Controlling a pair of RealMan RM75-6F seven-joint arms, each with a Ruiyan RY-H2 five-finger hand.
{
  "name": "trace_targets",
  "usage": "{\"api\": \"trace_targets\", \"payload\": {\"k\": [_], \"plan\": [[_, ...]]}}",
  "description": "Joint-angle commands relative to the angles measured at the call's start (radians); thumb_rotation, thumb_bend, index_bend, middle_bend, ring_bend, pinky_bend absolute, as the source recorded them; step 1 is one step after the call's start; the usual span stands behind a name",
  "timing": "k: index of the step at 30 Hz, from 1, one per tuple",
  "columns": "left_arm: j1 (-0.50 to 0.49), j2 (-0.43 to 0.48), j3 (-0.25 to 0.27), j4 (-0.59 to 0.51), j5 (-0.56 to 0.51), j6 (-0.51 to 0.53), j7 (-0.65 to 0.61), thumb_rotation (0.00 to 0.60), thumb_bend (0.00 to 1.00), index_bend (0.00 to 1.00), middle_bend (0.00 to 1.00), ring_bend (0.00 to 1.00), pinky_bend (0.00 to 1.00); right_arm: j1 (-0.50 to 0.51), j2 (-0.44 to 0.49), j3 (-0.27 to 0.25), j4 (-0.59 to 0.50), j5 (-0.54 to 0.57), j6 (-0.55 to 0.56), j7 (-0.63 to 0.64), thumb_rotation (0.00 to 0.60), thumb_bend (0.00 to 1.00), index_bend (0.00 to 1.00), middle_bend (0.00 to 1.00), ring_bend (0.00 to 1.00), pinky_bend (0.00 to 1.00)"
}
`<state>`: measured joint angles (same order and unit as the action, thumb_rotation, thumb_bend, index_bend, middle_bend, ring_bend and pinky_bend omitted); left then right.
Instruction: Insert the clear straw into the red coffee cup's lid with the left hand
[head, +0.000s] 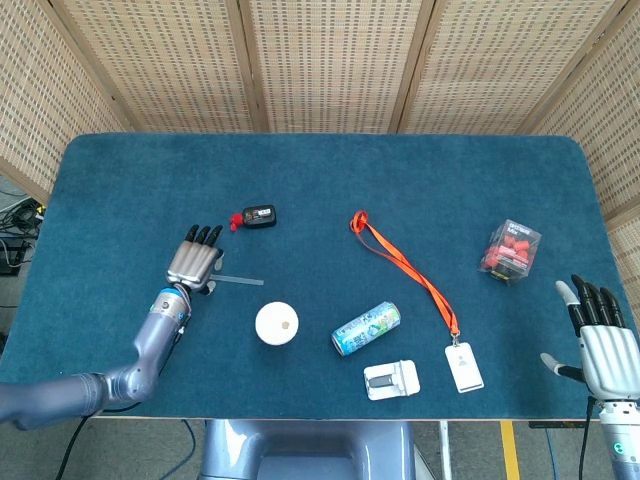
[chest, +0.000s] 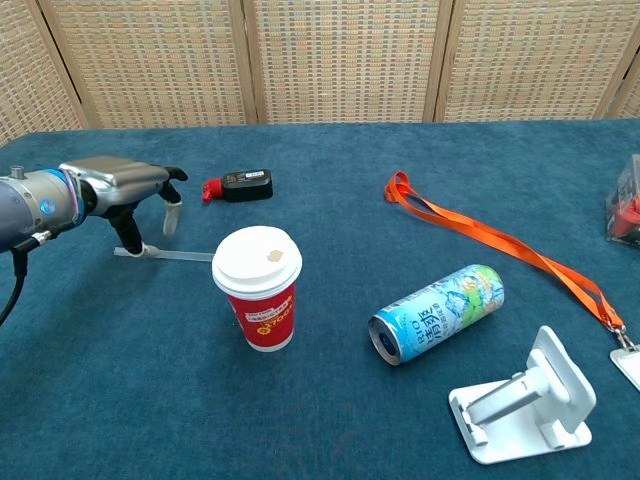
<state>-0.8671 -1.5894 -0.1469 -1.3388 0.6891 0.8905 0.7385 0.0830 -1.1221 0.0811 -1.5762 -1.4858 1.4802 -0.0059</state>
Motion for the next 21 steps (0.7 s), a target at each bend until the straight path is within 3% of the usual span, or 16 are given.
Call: {"api": "trace_targets", "payload": {"k": [1,21], "plan": [[-0.011,-0.017,0.003,0.017,-0.008,0.003,0.006,0.6,0.29,0.52,0.0,0.0,0.0,0.001,0.0,0.001,0.002,0.001,0.0,0.004,0.6,0.06,0.08,0.0,0.0,0.0],[-0.054,-0.075,0.012,0.086,-0.073,-0.012,0.034,0.6,0.34,0.54,0.0,0.0,0.0,0.002,0.0,0.005,0.014,0.009,-0.005,0.036,0.6,0.06,0.08,0.0,0.0,0.0]]}}
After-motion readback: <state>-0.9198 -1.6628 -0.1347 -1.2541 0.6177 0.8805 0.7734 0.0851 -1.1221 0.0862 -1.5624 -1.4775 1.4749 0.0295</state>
